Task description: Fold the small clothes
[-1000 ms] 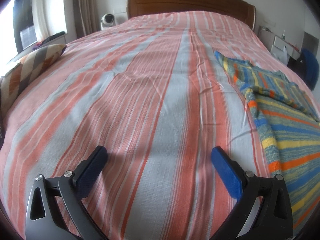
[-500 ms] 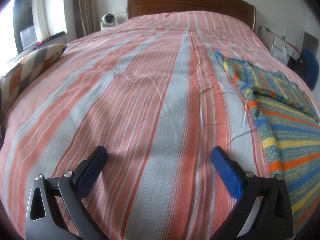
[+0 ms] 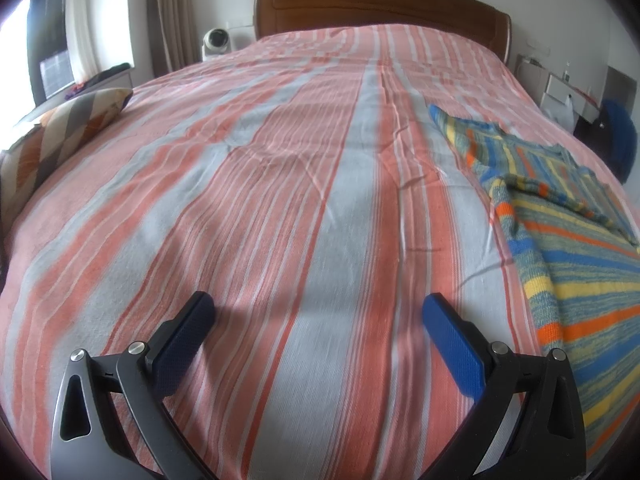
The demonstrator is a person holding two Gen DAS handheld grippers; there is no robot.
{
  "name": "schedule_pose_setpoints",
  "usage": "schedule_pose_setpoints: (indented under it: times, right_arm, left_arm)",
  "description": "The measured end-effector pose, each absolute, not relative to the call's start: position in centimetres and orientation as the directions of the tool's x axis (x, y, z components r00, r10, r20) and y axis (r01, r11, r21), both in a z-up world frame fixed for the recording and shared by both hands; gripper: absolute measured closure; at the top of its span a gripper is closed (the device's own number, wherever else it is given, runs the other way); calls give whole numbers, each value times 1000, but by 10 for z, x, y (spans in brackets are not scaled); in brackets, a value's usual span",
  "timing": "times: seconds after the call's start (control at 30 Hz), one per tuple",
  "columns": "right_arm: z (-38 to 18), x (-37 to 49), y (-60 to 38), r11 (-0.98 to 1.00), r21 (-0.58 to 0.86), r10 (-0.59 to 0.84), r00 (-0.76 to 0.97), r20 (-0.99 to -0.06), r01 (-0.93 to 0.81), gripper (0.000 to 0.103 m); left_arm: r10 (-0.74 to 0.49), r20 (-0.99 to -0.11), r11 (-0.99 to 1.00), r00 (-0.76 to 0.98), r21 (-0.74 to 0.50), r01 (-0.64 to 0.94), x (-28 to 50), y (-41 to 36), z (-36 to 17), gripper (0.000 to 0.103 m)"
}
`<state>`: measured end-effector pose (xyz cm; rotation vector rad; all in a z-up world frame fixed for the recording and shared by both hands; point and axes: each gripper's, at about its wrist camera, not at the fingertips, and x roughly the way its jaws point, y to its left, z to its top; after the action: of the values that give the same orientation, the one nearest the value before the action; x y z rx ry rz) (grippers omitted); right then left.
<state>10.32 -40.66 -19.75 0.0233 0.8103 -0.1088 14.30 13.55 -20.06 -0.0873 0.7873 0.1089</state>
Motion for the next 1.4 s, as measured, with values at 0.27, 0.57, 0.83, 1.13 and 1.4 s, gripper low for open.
schedule_pose_setpoints:
  times: [0.27, 0.57, 0.83, 1.13, 1.4]
  right_arm:
    - [-198, 104, -406, 994, -17, -83, 677, -731, 104, 5]
    - [-128, 67, -399, 964, 263, 236, 551, -801, -31, 1]
    - [-167, -8, -343, 922, 382, 387, 210, -898, -67, 18]
    - [-177, -5, -327, 891, 449, 453, 166, -876, -63, 98]
    - [-137, 90, -344, 850, 523, 498, 420, -759, -62, 98]
  left_arm:
    - [61, -718, 991, 694, -41, -129, 144, 138, -200, 0]
    - [-241, -846, 968, 475, -242, 61, 66, 118, -174, 3]
    - [-181, -921, 978, 346, -131, 163, 13, 67, -191, 34]
    - [-324, -908, 946, 264, -304, 114, 28, 90, -183, 100]
    - [-456, -769, 879, 449, -468, 91, 163, 123, -129, 100]
